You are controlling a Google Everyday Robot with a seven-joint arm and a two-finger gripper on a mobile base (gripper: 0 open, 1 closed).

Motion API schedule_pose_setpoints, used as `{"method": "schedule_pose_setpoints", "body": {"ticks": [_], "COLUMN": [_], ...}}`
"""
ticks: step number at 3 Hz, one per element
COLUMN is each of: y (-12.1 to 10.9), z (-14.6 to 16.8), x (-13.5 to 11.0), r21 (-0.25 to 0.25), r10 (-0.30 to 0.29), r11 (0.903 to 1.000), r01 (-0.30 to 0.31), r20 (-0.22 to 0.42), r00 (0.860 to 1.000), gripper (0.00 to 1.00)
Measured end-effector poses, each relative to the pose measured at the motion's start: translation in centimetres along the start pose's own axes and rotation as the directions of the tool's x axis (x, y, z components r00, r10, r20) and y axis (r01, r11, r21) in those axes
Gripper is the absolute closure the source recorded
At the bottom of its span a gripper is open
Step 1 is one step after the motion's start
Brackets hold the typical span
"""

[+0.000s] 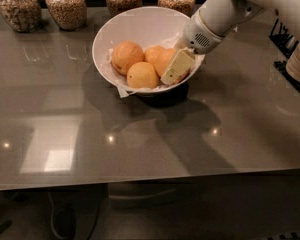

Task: Pick orange from white bowl

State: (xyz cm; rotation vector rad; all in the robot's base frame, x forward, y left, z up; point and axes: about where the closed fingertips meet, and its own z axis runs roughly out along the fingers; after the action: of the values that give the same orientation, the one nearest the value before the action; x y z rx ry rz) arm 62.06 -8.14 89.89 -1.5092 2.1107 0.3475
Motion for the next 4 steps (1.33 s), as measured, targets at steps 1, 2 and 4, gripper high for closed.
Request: {"method": "schedule_pose_setpoints", "body": {"ticks": [1, 2, 4], "y": [-0.1, 0.0, 0.4], "z": [1.0, 1.4, -0.1], "x": [0.1, 0.2, -0.9], "r21": [-0.009, -0.011, -0.007], "r10": [0.004, 0.005, -0.026], "r11": [1.0, 0.9999, 0.9996], "r01": [-0.004, -0.005, 0.026], "r20": [-0.013, -0.019, 0.011], "r00": [1.0, 1.0, 1.0], "gripper": [0.45, 0.67, 1.0]}}
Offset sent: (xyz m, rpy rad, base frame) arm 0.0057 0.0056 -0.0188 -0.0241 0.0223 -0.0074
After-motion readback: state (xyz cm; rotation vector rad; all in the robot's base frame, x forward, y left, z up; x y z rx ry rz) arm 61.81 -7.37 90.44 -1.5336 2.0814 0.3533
